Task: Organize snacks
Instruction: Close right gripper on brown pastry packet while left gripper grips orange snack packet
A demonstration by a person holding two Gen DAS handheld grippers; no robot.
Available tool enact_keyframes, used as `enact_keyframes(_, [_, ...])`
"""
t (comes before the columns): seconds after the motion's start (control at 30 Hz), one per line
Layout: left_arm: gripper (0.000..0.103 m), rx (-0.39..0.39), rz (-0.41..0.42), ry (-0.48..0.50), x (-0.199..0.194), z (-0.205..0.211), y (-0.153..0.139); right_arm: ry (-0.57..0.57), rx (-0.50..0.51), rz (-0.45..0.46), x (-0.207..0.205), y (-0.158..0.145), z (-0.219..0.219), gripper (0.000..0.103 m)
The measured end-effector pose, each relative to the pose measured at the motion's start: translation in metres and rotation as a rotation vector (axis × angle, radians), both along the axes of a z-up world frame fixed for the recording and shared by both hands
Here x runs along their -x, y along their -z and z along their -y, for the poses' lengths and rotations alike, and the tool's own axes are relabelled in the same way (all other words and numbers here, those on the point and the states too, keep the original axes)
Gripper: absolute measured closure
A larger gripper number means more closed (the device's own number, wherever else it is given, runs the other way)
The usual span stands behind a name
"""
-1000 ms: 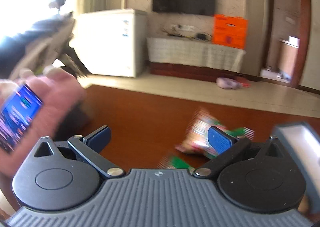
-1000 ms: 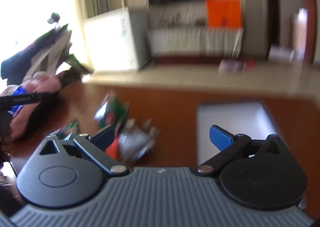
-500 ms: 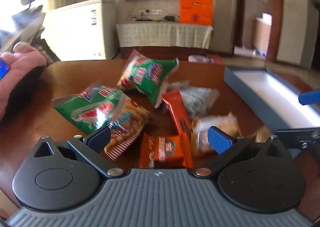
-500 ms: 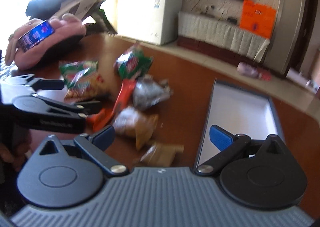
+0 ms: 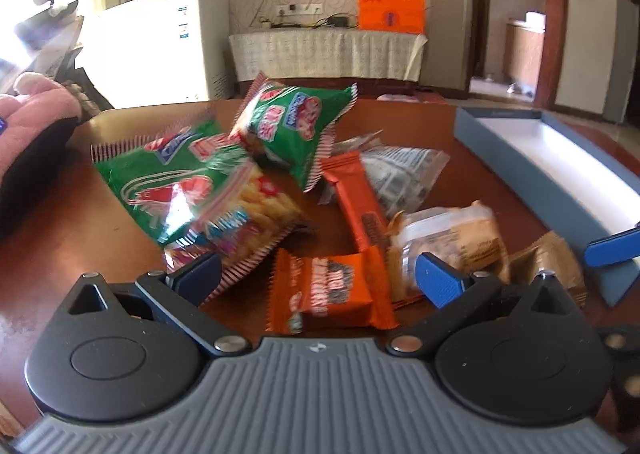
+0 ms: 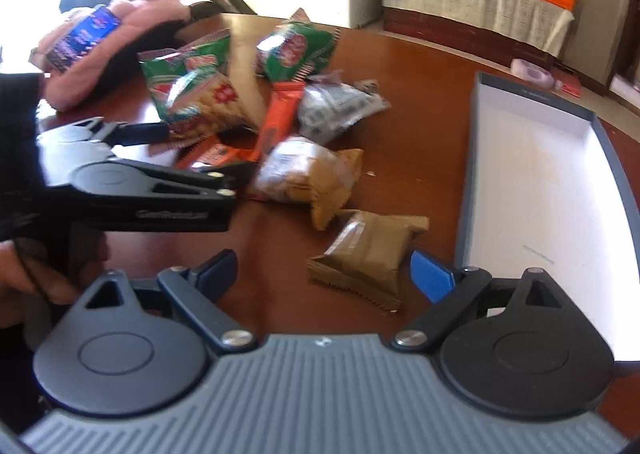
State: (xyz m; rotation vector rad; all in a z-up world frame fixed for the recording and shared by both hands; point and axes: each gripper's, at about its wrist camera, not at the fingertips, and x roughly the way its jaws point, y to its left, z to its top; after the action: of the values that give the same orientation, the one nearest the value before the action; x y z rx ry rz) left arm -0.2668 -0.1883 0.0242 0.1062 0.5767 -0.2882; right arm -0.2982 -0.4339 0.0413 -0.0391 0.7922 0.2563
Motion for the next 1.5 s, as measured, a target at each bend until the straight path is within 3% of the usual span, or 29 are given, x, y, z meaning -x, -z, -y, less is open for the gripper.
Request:
enact_keyframes(0.17, [0.0, -0.003, -0.041, 0.015, -0.015, 0.005, 0.013, 0.056, -0.037, 0.013, -0.002, -0.001, 0.007, 0.009])
enact_keyframes(0.67, [0.0, 0.114, -0.125, -0.002, -0.032, -0.006, 0.021, 0.07, 0.084, 0.001, -0.013, -0.001, -0.016, 0.013])
enact_keyframes(0.77, [0.0, 0.12, -0.126, 0.005, -0.03, -0.006, 0.021, 0.094, 0.083, -0.014, -0.016, 0.001, -0.015, 0.018])
enact_keyframes(1.2, [0.0, 0.054, -0.121, 0.016, -0.034, -0.012, 0.024, 0.139, 0.082, -0.005, -0.018, 0.006, -0.014, 0.028])
enact_keyframes(1.33, [0.0, 0.021, -0.121, 0.045, -0.035, -0.009, 0.026, 0.13, 0.07, -0.013, -0.021, 0.006, -0.013, 0.041])
enact_keyframes(1.5, [0.005, 0.01, -0.117, 0.096, -0.036, -0.004, 0.025, 0.089, 0.043, -0.023, -0.018, 0.006, -0.011, 0.045])
